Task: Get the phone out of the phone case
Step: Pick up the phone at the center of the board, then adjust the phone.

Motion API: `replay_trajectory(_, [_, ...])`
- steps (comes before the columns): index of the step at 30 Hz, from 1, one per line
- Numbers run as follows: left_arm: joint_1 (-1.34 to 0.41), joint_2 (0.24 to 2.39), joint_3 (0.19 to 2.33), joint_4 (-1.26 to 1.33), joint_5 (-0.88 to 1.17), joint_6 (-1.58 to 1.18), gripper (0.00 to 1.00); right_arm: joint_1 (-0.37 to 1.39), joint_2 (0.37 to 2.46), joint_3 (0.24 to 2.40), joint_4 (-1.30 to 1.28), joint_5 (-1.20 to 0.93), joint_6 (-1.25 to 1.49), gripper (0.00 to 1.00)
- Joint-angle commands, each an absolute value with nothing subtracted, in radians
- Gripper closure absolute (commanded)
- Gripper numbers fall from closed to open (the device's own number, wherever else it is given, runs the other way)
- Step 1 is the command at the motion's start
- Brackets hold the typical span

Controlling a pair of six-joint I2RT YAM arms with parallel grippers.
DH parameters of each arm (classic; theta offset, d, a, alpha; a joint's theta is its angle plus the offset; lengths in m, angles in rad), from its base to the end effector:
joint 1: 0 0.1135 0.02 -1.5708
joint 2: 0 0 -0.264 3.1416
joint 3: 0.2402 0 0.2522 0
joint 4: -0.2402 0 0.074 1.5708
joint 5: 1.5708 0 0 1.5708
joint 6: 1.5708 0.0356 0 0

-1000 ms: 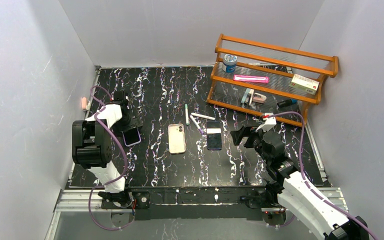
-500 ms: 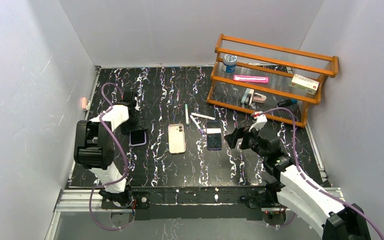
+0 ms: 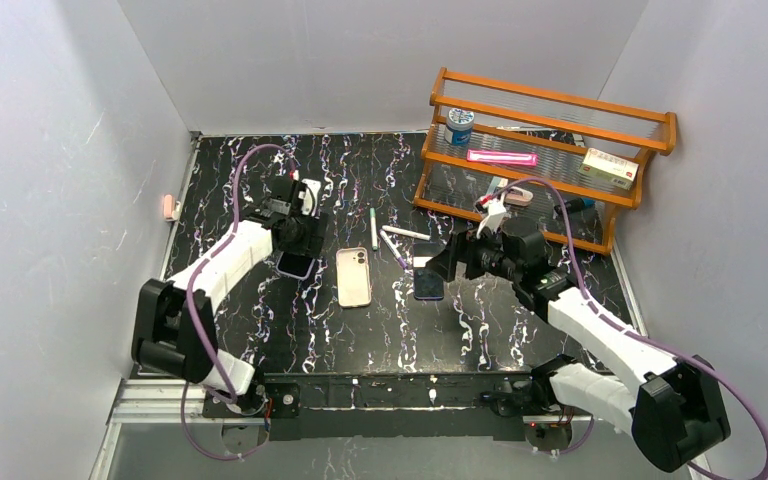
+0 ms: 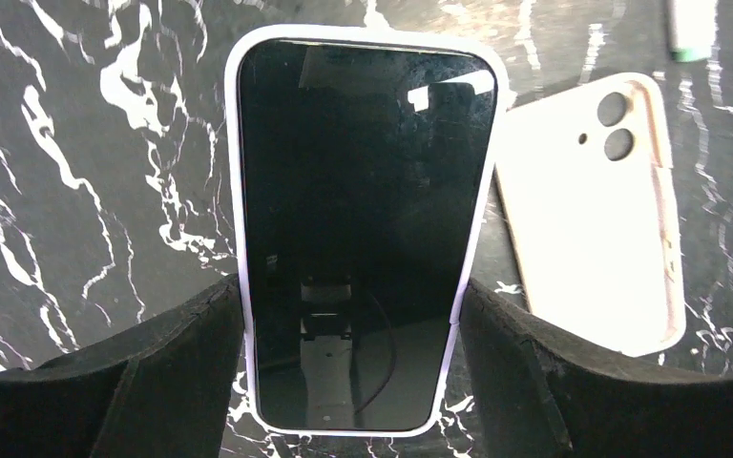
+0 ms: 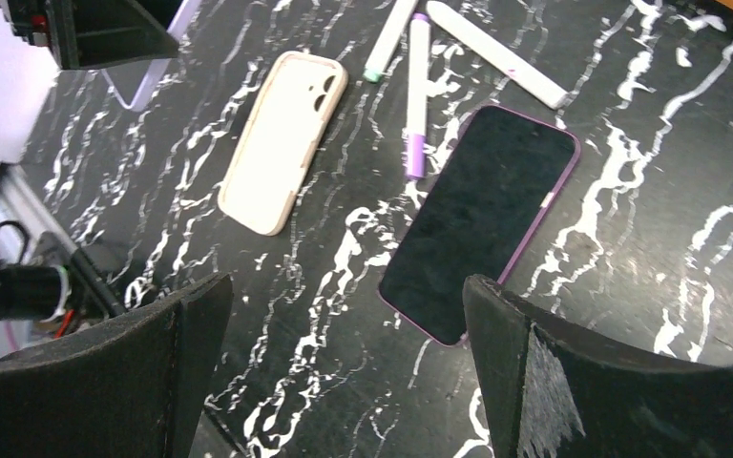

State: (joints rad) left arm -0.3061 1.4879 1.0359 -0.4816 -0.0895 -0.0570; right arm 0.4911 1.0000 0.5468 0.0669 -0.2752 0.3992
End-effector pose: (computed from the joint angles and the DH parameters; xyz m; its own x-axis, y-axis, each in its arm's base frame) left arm 0.2964 -0.0903 0.2356 -0.7794 0.1868 -0.5981 0.2054 0.9780 0.0378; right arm 0.1931 0.1142 0.2415 -0.5688 0.1200 -0.8137 -0.4935 0.7416 0.4544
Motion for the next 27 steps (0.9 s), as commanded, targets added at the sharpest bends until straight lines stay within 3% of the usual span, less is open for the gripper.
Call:
replay_trajectory(1, [-0.365,1.352,1.068,-0.458,-0.075,0.088,1.00,0.492,1.033,0.647,0.029,-0.420,0.383,0.01])
replay_trajectory(19, [-0.718,1.129,1.000,-0.436,0.027,0.379,1.00,0.492,1.404,1.139,-0.246,-0.776,0.295,0.01])
replay_trajectory(27, [-0.930,1.088,0.989,-0.454,-0.106,0.457,1.00,0.530,1.548,1.306,-0.404,-0.895,0.207,0.01])
